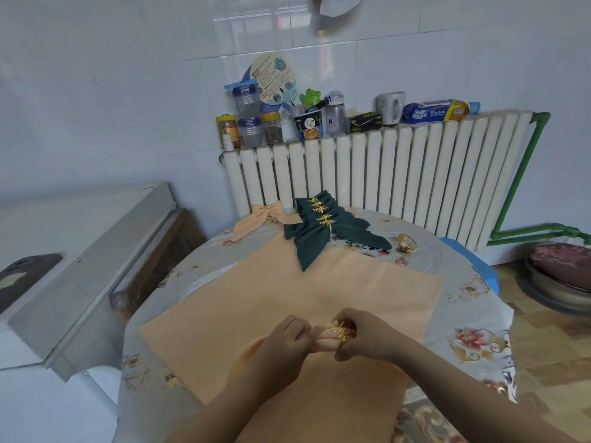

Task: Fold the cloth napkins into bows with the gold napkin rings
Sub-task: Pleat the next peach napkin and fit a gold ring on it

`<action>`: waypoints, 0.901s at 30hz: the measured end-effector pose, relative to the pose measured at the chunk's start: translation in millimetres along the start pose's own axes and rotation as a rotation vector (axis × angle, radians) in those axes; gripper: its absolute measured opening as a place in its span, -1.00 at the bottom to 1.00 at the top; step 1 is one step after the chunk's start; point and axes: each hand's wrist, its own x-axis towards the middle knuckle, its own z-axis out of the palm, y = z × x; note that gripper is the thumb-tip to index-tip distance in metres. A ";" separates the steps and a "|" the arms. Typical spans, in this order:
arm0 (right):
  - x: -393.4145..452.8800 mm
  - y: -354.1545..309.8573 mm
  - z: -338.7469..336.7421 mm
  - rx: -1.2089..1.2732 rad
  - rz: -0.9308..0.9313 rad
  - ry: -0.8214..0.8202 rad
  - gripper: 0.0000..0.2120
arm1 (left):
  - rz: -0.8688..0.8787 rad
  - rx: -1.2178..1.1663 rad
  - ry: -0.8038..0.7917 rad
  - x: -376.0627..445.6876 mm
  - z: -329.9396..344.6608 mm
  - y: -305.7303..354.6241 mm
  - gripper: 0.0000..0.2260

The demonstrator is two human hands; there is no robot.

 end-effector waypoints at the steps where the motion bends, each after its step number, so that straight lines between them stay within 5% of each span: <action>1: 0.2 3.0 2.0 0.001 -0.005 0.011 -0.57 | -0.007 -0.007 -0.006 -0.3 4.3 -1.0 -0.68; 8: -3.0 10.6 15.1 -0.196 -0.123 0.093 -0.67 | -0.122 -0.156 -0.141 2.6 25.9 0.8 -0.58; 14: -9.4 20.4 22.9 -0.001 -0.025 0.218 -0.49 | -0.423 -0.565 -0.145 13.7 17.7 6.4 -0.63; 18: -14.1 28.4 32.5 0.142 0.033 0.285 -0.61 | -0.540 -0.699 -0.264 13.7 18.1 2.3 -0.59; 27: -14.6 32.7 39.0 0.148 -0.056 0.255 -0.55 | -0.580 -0.877 -0.346 20.4 13.6 3.2 -0.52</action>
